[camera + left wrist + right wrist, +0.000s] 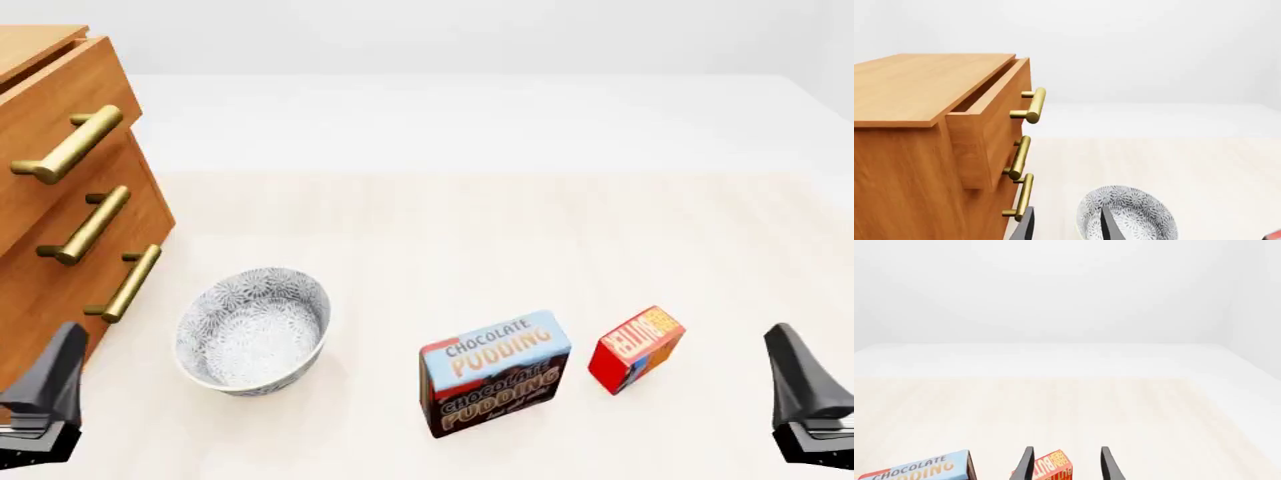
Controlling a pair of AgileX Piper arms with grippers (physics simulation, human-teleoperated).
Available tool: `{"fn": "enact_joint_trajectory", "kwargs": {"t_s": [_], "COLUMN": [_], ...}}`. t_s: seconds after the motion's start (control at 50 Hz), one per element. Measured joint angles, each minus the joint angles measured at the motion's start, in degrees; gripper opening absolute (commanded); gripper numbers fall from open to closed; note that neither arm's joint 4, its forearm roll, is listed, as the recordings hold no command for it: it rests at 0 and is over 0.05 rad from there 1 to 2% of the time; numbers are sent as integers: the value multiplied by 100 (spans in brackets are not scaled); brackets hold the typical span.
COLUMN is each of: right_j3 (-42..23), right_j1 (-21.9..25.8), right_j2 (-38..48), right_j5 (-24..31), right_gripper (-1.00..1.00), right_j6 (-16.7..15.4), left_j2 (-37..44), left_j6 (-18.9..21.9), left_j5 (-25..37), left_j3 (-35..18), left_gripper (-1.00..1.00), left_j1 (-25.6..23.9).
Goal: Put the butter at the back in the top drawer of the cabinet and close it.
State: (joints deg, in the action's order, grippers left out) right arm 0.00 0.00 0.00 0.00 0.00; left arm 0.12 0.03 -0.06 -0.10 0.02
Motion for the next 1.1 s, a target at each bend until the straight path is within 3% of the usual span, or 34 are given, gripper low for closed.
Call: {"fn": "enact_joint_trajectory", "kwargs": {"t_s": [0.5, 0.74, 0.92, 1.1], "right_j3": [0, 0, 0, 0], "right_j1": [0, 0, 0, 0], "right_j2": [0, 0, 0, 0], "right_j5": [0, 0, 0, 0], "right_gripper": [100, 100, 100, 100], "right_j6": [0, 0, 0, 0], "left_j2": [0, 0, 1062, 1627], "left_j6": [115, 583, 1091, 1515], "left_j5": [-87, -89, -389, -399], "left_j3": [-17, -20, -760, -1306], "left_gripper": [100, 100, 100, 100], "left_j1": [100, 108, 25, -44]}}
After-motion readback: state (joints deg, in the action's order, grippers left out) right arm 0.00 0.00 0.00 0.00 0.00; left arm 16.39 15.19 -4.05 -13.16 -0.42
